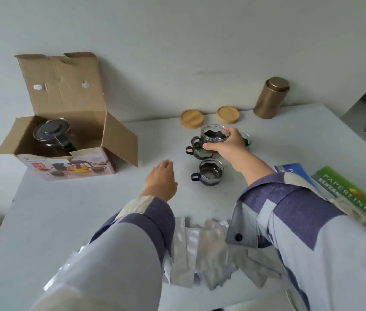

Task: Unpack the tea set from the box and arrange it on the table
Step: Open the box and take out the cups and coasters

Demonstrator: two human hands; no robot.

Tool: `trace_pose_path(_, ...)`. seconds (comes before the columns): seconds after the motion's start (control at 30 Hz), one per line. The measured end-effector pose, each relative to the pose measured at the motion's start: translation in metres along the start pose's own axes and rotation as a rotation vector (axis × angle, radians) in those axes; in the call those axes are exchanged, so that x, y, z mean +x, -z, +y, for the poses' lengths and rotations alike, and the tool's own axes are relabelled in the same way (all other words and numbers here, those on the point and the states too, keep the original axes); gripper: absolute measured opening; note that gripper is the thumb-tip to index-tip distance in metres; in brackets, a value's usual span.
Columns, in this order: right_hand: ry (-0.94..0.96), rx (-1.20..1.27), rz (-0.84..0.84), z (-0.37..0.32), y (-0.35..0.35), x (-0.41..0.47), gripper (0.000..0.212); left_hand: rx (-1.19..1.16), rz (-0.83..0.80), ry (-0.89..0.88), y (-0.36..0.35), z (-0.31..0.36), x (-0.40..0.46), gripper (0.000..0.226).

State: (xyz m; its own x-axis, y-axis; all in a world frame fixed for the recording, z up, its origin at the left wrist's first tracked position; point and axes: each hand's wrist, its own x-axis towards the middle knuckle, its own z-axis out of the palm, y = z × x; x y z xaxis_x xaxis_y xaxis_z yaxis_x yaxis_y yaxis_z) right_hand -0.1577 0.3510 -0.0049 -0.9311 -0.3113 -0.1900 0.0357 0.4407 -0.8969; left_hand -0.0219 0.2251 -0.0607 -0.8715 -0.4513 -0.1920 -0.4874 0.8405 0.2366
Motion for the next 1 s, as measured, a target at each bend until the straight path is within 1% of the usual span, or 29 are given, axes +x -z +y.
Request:
trace_pose_path(0.03, -0.015, -0.001, 0.021, 0.011, 0.012, 0.002, 0.084, 0.001, -0.036, -0.001, -0.008, 0.009, -0.001, 0.066)
trace_pose_path(0.13, -0.027, -0.015, 0.020, 0.038, 0.046, 0.003, 0.057, 0.017, -0.148, 0.006, -0.029, 0.029, -0.003, 0.083)
trace_pose_path(0.17, -0.031, -0.012, 0.007, 0.047, 0.056, 0.003, 0.057, 0.020, -0.186, 0.014, -0.034, 0.034, -0.003, 0.089)
trace_pose_path(0.23, -0.035, -0.019, -0.003, 0.066, 0.070, 0.005, 0.063, -0.008, -0.233, 0.061, -0.044, 0.039, -0.004, 0.096)
trace_pose_path(0.3, -0.043, -0.033, -0.010, 0.084, 0.078, 0.007, 0.065, -0.030, -0.240, 0.100, -0.050, 0.042, -0.003, 0.098)
trace_pose_path(0.4, -0.055, -0.063, 0.008, 0.107, 0.082, 0.012, 0.072, -0.015, -0.233, 0.118, -0.053, 0.047, -0.001, 0.099)
trace_pose_path(0.57, -0.034, -0.097, 0.032, 0.132, 0.077, 0.024, 0.076, 0.029, -0.257, 0.145, -0.057, 0.050, 0.003, 0.108)
trace_pose_path(0.73, -0.018, -0.102, 0.061, 0.148, 0.070, 0.024, 0.078, 0.054, -0.249, 0.131, -0.058, 0.050, 0.004, 0.106)
trace_pose_path(0.87, -0.018, -0.108, 0.039, 0.149, 0.071, 0.025, 0.082, 0.061, -0.244, 0.130, -0.058, 0.051, 0.004, 0.105)
trace_pose_path(0.93, -0.031, -0.132, 0.009, 0.148, 0.073, 0.023, 0.090, 0.064, -0.245, 0.131, -0.058, 0.051, 0.004, 0.105)
trace_pose_path(1.0, -0.071, -0.179, -0.042, 0.144, 0.078, 0.021, 0.106, 0.071, -0.251, 0.130, -0.058, 0.051, 0.004, 0.107)
